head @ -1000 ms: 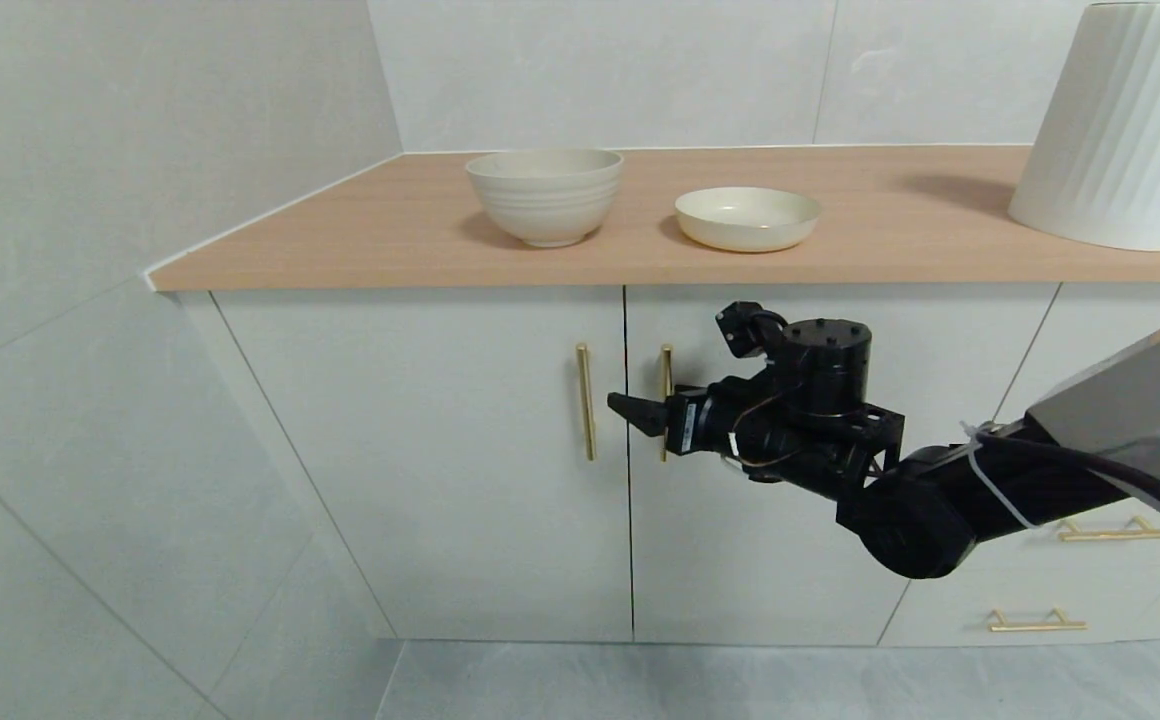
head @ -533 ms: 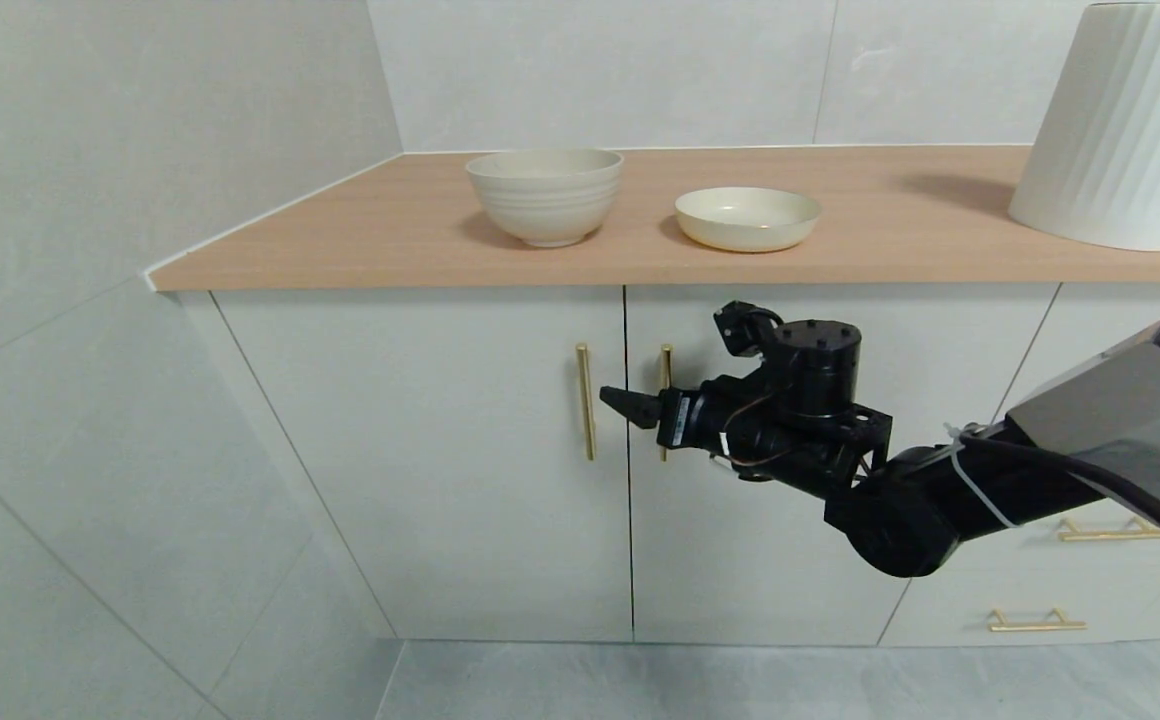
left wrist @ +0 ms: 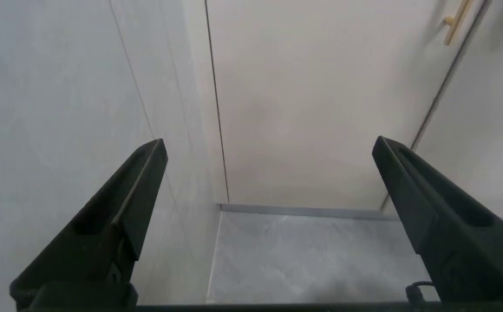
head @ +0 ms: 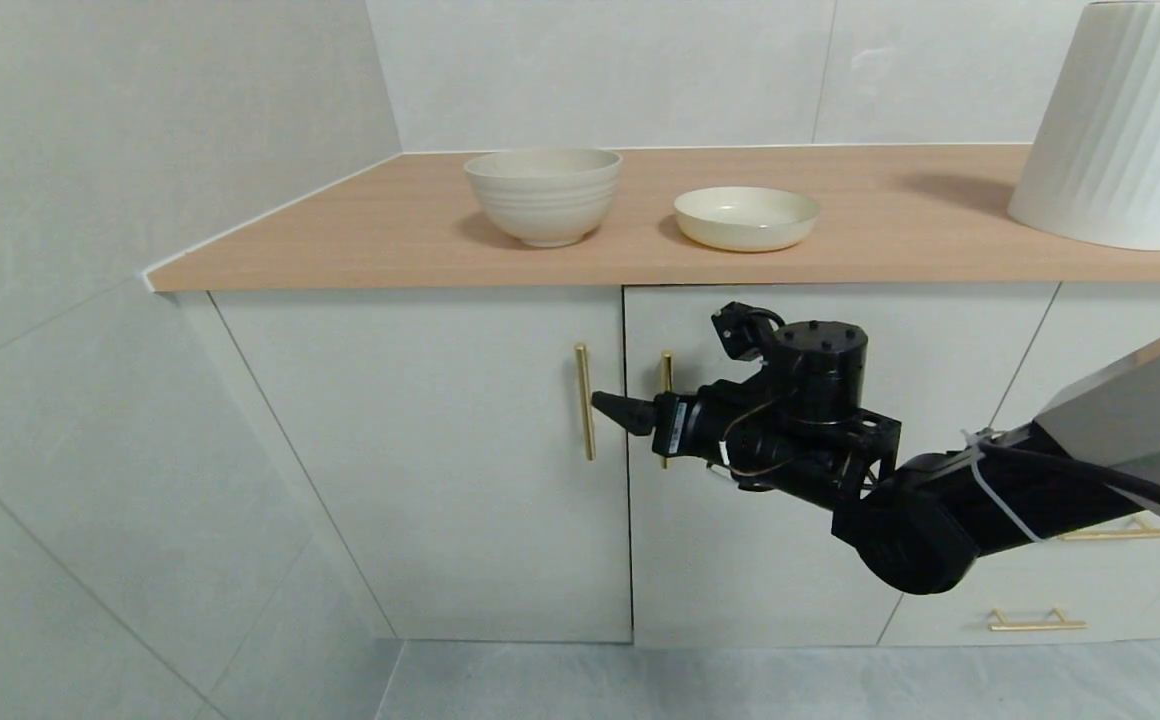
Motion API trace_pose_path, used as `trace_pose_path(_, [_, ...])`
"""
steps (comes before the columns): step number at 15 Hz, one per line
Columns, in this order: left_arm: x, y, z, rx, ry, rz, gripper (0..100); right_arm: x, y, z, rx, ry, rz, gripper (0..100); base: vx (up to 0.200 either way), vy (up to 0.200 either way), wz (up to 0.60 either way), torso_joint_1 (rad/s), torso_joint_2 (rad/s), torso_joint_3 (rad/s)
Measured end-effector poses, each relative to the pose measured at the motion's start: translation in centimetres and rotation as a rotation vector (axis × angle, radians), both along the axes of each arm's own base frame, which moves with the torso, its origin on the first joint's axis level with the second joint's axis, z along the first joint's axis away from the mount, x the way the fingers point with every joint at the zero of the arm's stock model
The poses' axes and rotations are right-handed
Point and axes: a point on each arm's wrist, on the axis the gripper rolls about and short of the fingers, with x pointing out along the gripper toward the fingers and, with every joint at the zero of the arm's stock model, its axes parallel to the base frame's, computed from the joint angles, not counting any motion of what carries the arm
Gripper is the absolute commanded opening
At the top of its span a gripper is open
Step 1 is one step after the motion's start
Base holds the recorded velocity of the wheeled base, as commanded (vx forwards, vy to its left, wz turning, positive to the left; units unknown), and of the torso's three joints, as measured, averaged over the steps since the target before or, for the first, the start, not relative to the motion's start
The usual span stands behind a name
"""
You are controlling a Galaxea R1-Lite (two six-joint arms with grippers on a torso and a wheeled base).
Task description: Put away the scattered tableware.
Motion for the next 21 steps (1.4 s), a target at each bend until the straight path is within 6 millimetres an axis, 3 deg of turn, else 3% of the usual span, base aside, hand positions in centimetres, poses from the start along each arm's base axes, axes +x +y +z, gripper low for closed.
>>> trace_pose_path(4, [0.0,0.0,0.0,0.0,0.0,0.0,100,-1.6,-0.1,0.4,-0.003,0.008,0.056,100,0.0,0.0,0.0,0.0,0.0,0.0])
trace_pose_path(14, [0.0,0.0,0.0,0.007,0.0,-0.001,100,-8.7,-1.5,0.4,-0.052,0.071,0.229,100,0.0,0.0,0.0,0.0,0.0,0.0])
trace_pose_path(21, [0.0,0.0,0.0,0.054,0.002,-0.002,100,-11.8,-3.2,0.1,-0.052,0.07,0.268,100,0.0,0.0,0.0,0.0,0.0,0.0])
